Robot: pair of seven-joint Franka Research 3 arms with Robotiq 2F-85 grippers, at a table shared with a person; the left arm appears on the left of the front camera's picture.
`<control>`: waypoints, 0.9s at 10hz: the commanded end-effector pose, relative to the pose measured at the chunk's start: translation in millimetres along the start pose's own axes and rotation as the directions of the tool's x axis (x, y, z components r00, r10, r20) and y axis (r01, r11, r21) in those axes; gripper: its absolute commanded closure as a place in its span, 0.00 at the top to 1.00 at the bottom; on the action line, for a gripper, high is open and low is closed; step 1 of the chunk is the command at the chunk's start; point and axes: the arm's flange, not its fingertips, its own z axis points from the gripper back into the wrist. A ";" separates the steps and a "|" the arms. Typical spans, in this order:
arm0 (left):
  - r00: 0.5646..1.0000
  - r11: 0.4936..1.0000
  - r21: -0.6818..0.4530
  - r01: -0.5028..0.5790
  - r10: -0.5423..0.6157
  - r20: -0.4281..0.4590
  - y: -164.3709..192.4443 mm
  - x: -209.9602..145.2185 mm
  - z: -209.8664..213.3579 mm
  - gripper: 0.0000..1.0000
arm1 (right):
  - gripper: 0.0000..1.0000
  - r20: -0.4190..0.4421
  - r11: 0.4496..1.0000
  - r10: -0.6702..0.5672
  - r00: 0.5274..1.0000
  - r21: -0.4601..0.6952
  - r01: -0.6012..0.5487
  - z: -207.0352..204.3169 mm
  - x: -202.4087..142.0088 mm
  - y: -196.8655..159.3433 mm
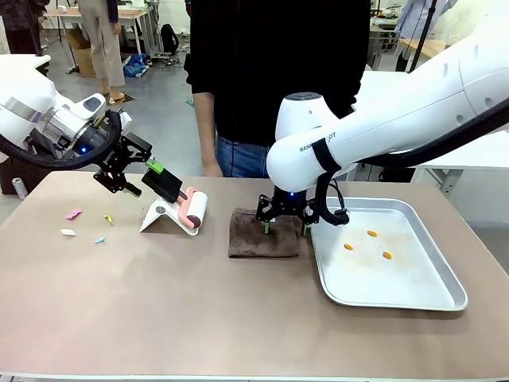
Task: Clean the surface of the table.
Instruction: Hold the Lint Roller with your left hand and the towel with your right hand.
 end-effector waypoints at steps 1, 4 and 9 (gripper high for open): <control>1.000 0.999 -0.027 0.029 -0.029 0.007 2.6 1.7 -0.9 1.00 | 1.00 0.019 1.000 -0.028 0.999 0.008 0.028 -1.0 0.8 4.0; 0.999 0.999 -0.027 0.037 -0.036 0.015 3.1 3.0 -0.7 1.00 | 1.00 0.009 1.000 -0.028 1.000 0.009 0.028 -2.3 1.1 3.5; 0.995 0.999 0.014 0.047 -0.048 0.086 3.9 6.9 -2.4 0.08 | 1.00 0.002 1.000 -0.020 1.000 0.018 0.020 -1.9 -0.6 5.9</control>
